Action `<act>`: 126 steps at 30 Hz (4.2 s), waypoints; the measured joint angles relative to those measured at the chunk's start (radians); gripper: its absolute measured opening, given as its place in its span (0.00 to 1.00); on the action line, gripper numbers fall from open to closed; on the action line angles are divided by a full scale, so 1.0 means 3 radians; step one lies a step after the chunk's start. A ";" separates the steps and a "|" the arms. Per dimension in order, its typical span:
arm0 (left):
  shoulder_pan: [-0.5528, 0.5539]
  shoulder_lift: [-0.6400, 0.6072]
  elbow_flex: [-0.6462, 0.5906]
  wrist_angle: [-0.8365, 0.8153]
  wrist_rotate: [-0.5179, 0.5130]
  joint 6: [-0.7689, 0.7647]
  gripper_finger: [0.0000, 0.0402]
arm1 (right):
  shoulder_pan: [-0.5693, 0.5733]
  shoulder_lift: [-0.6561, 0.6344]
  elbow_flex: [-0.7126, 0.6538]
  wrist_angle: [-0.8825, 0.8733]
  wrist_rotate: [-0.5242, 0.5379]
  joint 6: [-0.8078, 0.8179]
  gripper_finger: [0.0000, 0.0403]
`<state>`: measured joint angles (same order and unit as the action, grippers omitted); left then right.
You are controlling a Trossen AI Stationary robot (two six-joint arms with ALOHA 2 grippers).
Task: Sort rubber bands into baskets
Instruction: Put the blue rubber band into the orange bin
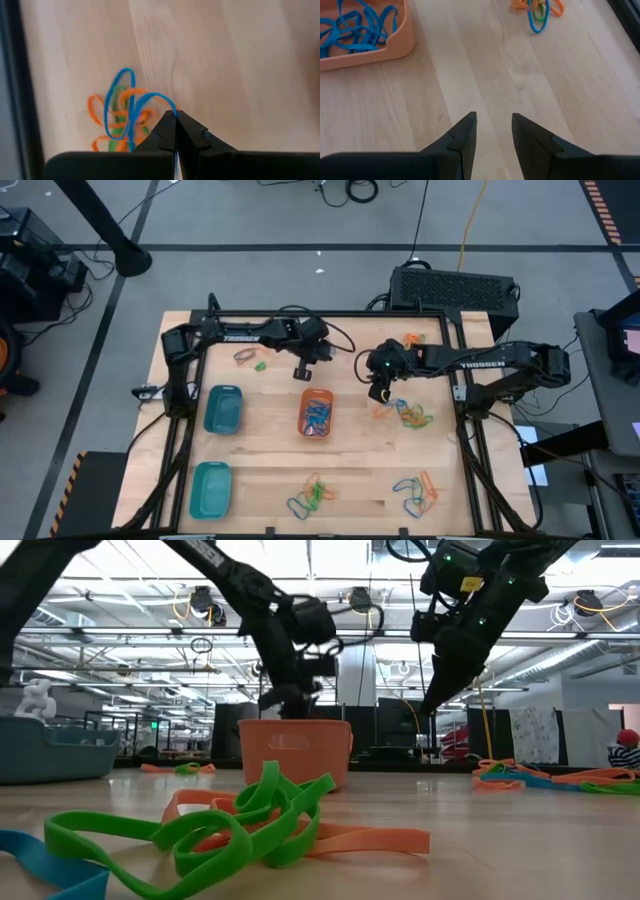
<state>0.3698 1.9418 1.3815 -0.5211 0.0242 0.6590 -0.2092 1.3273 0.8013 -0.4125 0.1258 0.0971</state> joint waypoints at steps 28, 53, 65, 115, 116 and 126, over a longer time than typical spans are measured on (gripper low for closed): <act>-0.0039 0.0254 0.0001 0.0025 -0.0286 0.0001 0.02 | 0.0028 0.0000 0.0000 -0.0034 0.0010 0.0025 0.29; -0.1264 -0.0687 -0.0015 -0.0580 0.0451 -0.0777 0.00 | 0.0082 0.0000 0.0001 -0.0088 0.0007 0.0155 0.29; -0.1328 -0.0647 -0.0536 0.0084 0.0392 -0.0870 0.00 | 0.0259 -0.0001 0.0001 -0.0114 -0.0005 0.0226 0.29; -0.1503 -0.1437 -0.1416 0.1968 0.0176 -0.1035 0.29 | 0.2313 -0.0134 0.0120 -0.1190 -0.0296 0.3076 0.29; -0.1503 -0.1430 -0.1418 0.2002 0.0179 -0.1021 0.29 | 0.2291 -0.0135 0.0120 -0.1335 -0.0073 0.3116 0.29; -0.1465 -0.1410 -0.1420 0.2184 0.0206 -0.0954 0.29 | 0.0965 -0.0220 0.0117 -0.2927 0.0641 0.2798 0.29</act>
<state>-0.0696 1.5188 0.9554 0.1341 0.0861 0.3729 0.0803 1.2612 0.8364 -1.2907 0.3182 0.9363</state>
